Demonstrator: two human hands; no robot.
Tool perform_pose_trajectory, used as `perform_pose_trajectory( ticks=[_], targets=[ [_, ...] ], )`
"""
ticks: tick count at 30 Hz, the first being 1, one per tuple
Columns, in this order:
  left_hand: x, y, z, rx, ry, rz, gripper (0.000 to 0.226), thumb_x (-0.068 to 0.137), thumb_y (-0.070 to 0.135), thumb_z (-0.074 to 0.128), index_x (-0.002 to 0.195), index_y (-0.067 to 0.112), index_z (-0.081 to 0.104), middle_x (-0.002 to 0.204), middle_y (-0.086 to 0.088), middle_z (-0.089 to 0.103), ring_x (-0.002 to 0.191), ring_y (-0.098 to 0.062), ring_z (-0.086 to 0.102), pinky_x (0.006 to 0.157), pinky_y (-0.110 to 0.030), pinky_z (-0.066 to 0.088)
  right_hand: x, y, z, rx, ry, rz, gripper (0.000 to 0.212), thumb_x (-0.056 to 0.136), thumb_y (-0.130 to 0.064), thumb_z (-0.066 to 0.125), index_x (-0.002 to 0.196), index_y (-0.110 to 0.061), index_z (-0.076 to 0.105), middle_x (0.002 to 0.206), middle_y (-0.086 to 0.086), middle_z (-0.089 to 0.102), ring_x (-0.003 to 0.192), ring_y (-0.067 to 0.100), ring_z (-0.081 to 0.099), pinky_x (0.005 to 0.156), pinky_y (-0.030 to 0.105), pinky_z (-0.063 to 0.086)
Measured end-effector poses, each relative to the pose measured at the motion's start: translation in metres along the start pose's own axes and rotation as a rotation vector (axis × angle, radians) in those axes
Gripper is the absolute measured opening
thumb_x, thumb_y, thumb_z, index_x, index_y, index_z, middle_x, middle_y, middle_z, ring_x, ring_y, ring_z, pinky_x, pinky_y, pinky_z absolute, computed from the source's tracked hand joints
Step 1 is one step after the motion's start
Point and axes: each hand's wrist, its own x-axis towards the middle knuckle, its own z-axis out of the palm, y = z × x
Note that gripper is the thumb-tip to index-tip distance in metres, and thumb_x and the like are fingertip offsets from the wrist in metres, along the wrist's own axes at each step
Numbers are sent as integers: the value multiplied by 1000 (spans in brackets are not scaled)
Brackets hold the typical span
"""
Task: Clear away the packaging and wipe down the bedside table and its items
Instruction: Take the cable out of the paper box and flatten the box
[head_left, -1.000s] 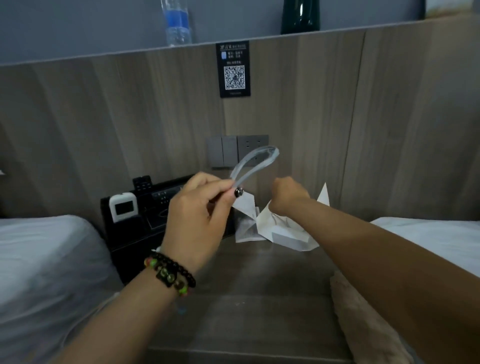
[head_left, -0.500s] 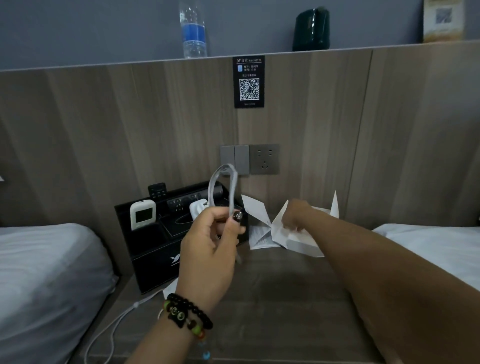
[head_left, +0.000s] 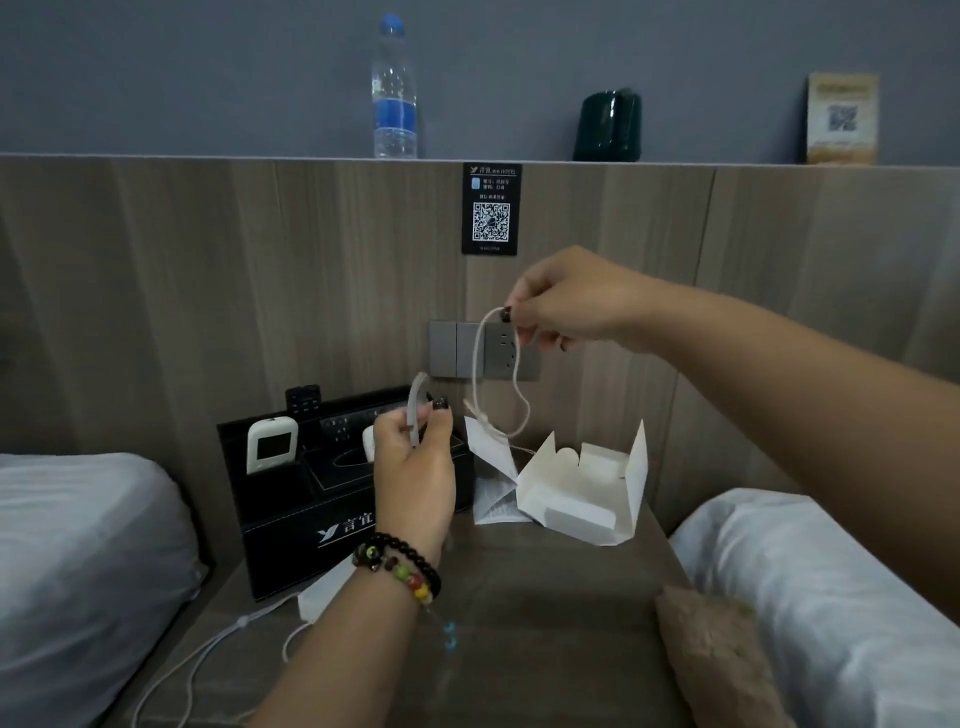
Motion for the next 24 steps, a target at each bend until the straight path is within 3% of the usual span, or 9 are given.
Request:
perform_pose_trajectory(
  ticks=[3, 5, 6, 8, 12, 16, 20, 24],
  targets=[
    [-6, 11, -5, 5, 27, 66, 13, 92, 30, 58, 100, 20, 58, 88, -8, 64, 72, -19, 59, 73, -40, 53, -21, -18, 4, 5, -31, -151, 11, 93, -12, 60, 94, -6, 70, 73, -2, 65, 57, 3, 57, 48, 10, 42],
    [-15, 21, -15, -76, -21, 65, 22, 96, 32, 53, 105, 14, 61, 98, -12, 71, 55, -13, 54, 55, -33, 52, -32, -25, 11, 25, -2, -229, 10, 90, -12, 63, 90, -8, 72, 69, -7, 64, 56, -3, 55, 51, 7, 42],
    [-22, 27, -23, -118, -52, 63, 28, 99, 34, 46, 106, 11, 60, 96, -10, 73, 42, -9, 44, 41, -24, 41, -37, -29, 17, 16, 39, -273, 10, 89, -14, 64, 87, -11, 74, 67, -12, 64, 56, -5, 55, 53, 6, 42],
    [-39, 39, -43, -156, -95, 66, 38, 101, 38, 37, 102, 8, 61, 78, -9, 73, 30, -5, 29, 32, -17, 23, -47, -34, 34, 12, 172, -354, 10, 86, -17, 66, 80, -18, 75, 66, -15, 63, 59, -7, 56, 58, 7, 41],
    [-74, 45, -102, 15, -29, 172, 20, 94, 25, 55, 93, 10, 68, 49, 4, 51, 36, -1, 38, 38, -10, 30, -78, -41, 91, 282, 362, -388, 19, 81, -15, 68, 67, -27, 69, 77, -8, 66, 69, 4, 61, 70, 20, 49],
    [-99, 32, -172, 152, 39, 229, 16, 91, 19, 60, 79, 15, 70, 48, 9, 50, 45, -1, 43, 46, -11, 37, -111, -48, 164, 640, 264, -296, 17, 85, -8, 66, 72, -18, 70, 71, -8, 67, 64, 1, 58, 65, 17, 47],
    [-131, 18, -236, 204, 125, 188, 18, 89, 22, 61, 73, 20, 67, 50, 10, 54, 43, 1, 44, 44, -10, 35, -137, -60, 243, 909, 154, -126, 20, 88, -7, 63, 73, -19, 67, 67, -3, 62, 65, 10, 56, 63, 27, 46],
    [-164, -13, -297, 242, 243, 69, 35, 94, 19, 57, 59, 23, 60, 46, 10, 47, 37, -3, 35, 37, -15, 28, -164, -71, 321, 895, 10, -56, 17, 88, -4, 63, 77, -17, 65, 63, -7, 59, 57, 1, 53, 59, 18, 45]
  ],
)
